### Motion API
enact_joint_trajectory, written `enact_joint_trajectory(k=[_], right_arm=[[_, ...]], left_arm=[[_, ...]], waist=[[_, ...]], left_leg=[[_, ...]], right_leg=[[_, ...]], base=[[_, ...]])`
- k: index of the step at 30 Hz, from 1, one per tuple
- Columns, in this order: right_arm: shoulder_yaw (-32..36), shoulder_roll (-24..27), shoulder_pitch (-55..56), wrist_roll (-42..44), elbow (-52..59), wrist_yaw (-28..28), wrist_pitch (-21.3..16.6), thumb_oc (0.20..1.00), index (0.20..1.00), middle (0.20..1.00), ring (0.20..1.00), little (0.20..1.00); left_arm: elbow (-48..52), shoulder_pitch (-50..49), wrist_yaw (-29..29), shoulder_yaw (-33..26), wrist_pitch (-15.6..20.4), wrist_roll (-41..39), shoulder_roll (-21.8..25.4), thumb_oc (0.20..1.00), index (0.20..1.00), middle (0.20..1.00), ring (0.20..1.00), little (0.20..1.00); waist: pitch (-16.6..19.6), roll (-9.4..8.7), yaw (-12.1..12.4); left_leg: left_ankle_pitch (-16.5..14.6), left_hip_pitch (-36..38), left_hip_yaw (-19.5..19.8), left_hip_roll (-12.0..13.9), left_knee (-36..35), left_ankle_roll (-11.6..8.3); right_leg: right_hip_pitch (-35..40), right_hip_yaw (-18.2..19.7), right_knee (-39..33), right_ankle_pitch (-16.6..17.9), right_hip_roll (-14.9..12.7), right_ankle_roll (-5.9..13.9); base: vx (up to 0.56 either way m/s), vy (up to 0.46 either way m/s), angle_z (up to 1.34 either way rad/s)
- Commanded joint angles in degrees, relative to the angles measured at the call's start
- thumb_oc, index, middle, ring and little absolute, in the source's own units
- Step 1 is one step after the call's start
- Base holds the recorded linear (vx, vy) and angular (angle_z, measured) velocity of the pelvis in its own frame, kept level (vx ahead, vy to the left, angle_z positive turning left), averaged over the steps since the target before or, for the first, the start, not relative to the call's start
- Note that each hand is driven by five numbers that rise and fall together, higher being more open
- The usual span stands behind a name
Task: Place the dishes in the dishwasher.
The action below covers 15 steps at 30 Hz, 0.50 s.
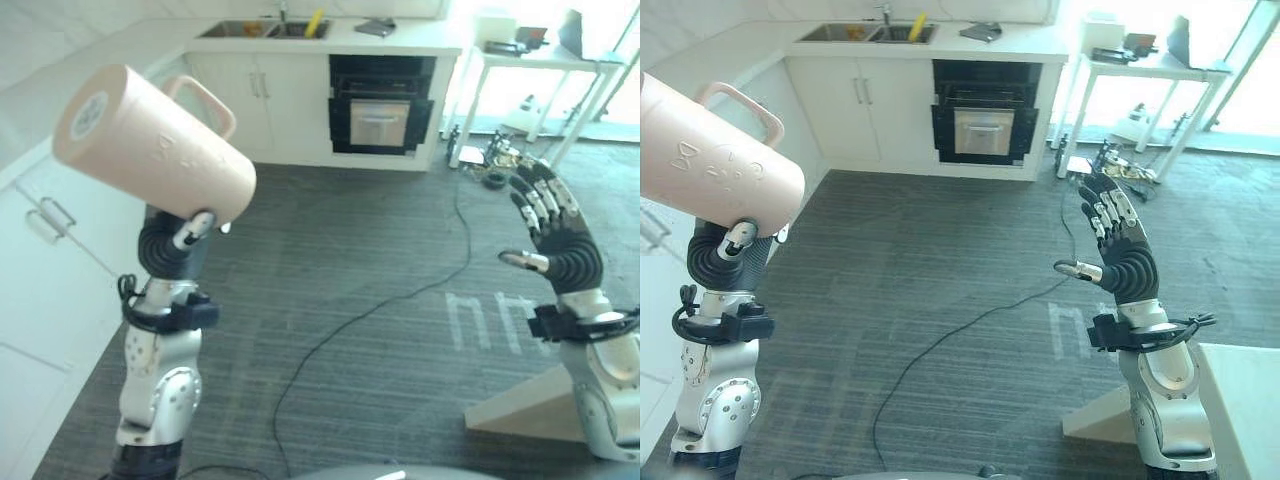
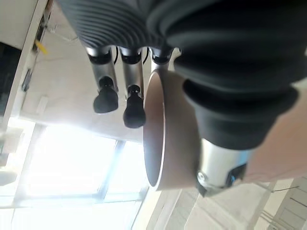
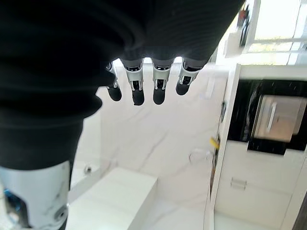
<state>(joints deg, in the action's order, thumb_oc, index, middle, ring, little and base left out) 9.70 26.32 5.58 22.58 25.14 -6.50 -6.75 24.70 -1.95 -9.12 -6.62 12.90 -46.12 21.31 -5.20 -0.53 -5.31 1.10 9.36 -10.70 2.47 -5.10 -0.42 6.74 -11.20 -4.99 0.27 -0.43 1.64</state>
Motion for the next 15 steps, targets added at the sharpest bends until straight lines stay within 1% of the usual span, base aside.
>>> enact_joint_trajectory(k=[1, 2, 5, 6, 7, 8, 9, 10, 11, 12, 13, 14, 15], right_arm=[[2.68, 1.12, -0.92, 1.94, 3.03, -0.29, -2.04, 1.000, 1.000, 1.000, 1.000, 1.000], [3.07, 1.53, -0.93, 2.43, 2.90, -0.47, -1.87, 1.000, 1.000, 1.000, 1.000, 1.000], [3.39, 2.05, -0.66, 4.48, 2.56, -1.75, -1.35, 1.000, 1.000, 1.000, 1.000, 1.000], [3.16, 2.12, -0.76, 4.08, 2.43, -2.04, -1.38, 1.000, 1.000, 1.000, 1.000, 1.000], [2.55, 1.88, -0.91, 3.30, 1.94, -3.03, -2.02, 1.000, 1.000, 1.000, 1.000, 1.000], [2.04, 1.57, -1.24, 2.71, 1.73, -3.08, -2.21, 1.000, 1.000, 1.000, 1.000, 1.000], [0.98, 1.33, -2.23, 2.19, 1.54, -1.96, -1.75, 1.000, 1.000, 1.000, 1.000, 1.000], [-0.21, 1.22, -3.03, 1.36, 0.99, -1.52, -1.43, 1.000, 1.000, 1.000, 1.000, 1.000], [-0.39, 1.34, -3.11, 1.16, 0.72, -1.80, -1.46, 1.000, 1.000, 1.000, 1.000, 1.000], [0.03, 1.88, -2.34, 1.83, 0.76, -2.90, -1.60, 1.000, 1.000, 1.000, 1.000, 1.000], [1.26, 3.19, -1.12, 3.51, 0.48, -4.74, -2.29, 1.000, 1.000, 1.000, 1.000, 1.000], [1.42, 3.69, -1.06, 3.95, 0.46, -5.12, -2.46, 1.000, 1.000, 1.000, 1.000, 1.000], [1.23, 3.80, -1.13, 4.11, 0.49, -5.42, -2.71, 1.000, 1.000, 1.000, 1.000, 1.000]], left_arm=[[0.36, 1.72, -1.40, -0.92, 0.76, -1.04, 1.76, 0.200, 0.200, 0.200, 0.200, 0.200], [0.22, 1.60, -1.69, -0.89, 0.77, -1.08, 1.71, 0.200, 0.200, 0.200, 0.200, 0.200], [0.19, 0.83, -1.90, -0.45, 1.21, -0.10, 1.57, 0.200, 0.200, 0.200, 0.200, 0.200], [0.20, 0.78, -1.91, -0.13, 0.95, -0.07, 1.42, 0.200, 0.200, 0.200, 0.200, 0.200], [0.00, 0.67, -1.78, 0.44, 1.23, 0.14, 1.00, 0.200, 0.200, 0.200, 0.200, 0.200], [-0.42, 0.90, -1.91, 0.90, 1.33, 0.70, 0.58, 0.200, 0.200, 0.200, 0.200, 0.200], [-0.19, 0.53, -1.87, 1.15, 1.47, 0.75, 0.60, 0.200, 0.200, 0.200, 0.200, 0.200], [-0.46, -0.34, -1.97, 1.09, 1.57, 0.89, 0.68, 0.200, 0.200, 0.200, 0.200, 0.200], [-0.98, -0.78, -2.01, 1.24, 1.89, 1.34, 0.70, 0.200, 0.200, 0.200, 0.200, 0.200], [-1.61, -2.22, -2.29, 1.01, 2.58, 1.88, 0.82, 0.200, 0.200, 0.200, 0.200, 0.200], [-2.56, -4.03, -3.76, -0.07, 3.85, 1.05, 0.54, 0.200, 0.200, 0.200, 0.200, 0.200], [-2.39, -4.28, -3.70, -0.39, 3.91, 1.09, 0.37, 0.200, 0.200, 0.200, 0.200, 0.200], [-1.89, -4.54, -3.15, -0.64, 3.89, 1.20, 0.29, 0.200, 0.200, 0.200, 0.200, 0.200]], waist=[[0.32, -1.07, -0.12], [-0.20, -1.46, -0.39], [-1.49, -2.19, -0.82], [-1.93, -2.63, -0.87], [-2.81, -3.02, -0.70], [-3.39, -3.07, -0.58], [-4.07, -2.43, 0.32], [-4.26, -1.05, 1.25], [-4.23, -0.60, 1.73], [-4.30, -0.07, 3.02], [-3.86, 0.08, 4.47], [-3.67, 0.11, 4.78], [-3.24, 0.07, 5.23]], left_leg=[[-4.41, 1.32, -1.83, 0.88, 1.58, -2.36], [-5.54, 0.18, -2.50, 1.08, 5.23, -2.65], [-2.41, -4.97, -3.31, 3.40, 19.32, -4.22], [-1.43, -6.97, -3.24, 3.90, 24.95, -4.47], [-0.37, -10.68, -2.02, 3.62, 32.60, -4.53], [-0.44, -13.56, -1.51, 4.22, 34.58, -4.41], [-1.09, -14.55, -0.94, 3.73, 26.99, -3.39], [1.29, -14.32, -0.83, 4.60, 13.47, -3.83], [2.88, -14.11, -0.54, 4.71, 6.82, -4.19], [6.36, -15.17, 2.12, 4.91, 0.10, -5.20], [7.80, -18.86, 5.82, 4.99, 0.10, -6.14], [7.41, -18.64, 5.89, 4.66, 0.10, -5.91], [6.80, -17.99, 5.65, 4.46, 0.10, -5.62]], right_leg=[[0.80, 3.31, 1.41, -1.49, -1.03, 3.44], [0.72, 3.89, 1.61, -1.45, -1.05, 3.01], [0.70, 5.05, 2.21, -1.73, -0.57, 1.15], [0.74, 5.51, 2.49, -1.75, -0.57, 0.50], [0.91, 6.43, 2.92, -1.71, -0.67, -0.27], [1.30, 7.23, 2.57, -1.45, -0.36, -0.28], [2.13, 8.56, 1.95, -2.11, 0.22, 0.53], [3.74, 9.77, 0.79, -3.22, 1.25, 1.29], [4.91, 10.40, 0.20, -3.74, 1.40, 1.61], [7.41, 11.90, -0.01, -5.43, 1.68, 1.75], [10.35, 13.58, 0.02, -7.74, 1.89, 1.48], [10.72, 13.83, 0.16, -8.22, 1.53, 1.64], [10.93, 13.57, 1.25, -9.07, 0.66, 2.21]], base=[[0.17, -0.415, -0.39], [0.10, -0.327, -0.32], [0.06, -0.265, -0.46], [0.09, -0.256, -0.48], [0.13, -0.223, -0.55], [0.26, -0.090, -0.47], [0.43, 0.130, -0.46], [0.49, 0.252, -0.90], [0.60, 0.336, -1.50], [0.71, 0.411, -1.41], [0.67, 0.398, -0.99], [0.56, 0.395, -0.88], [0.45, 0.399, -1.04]])
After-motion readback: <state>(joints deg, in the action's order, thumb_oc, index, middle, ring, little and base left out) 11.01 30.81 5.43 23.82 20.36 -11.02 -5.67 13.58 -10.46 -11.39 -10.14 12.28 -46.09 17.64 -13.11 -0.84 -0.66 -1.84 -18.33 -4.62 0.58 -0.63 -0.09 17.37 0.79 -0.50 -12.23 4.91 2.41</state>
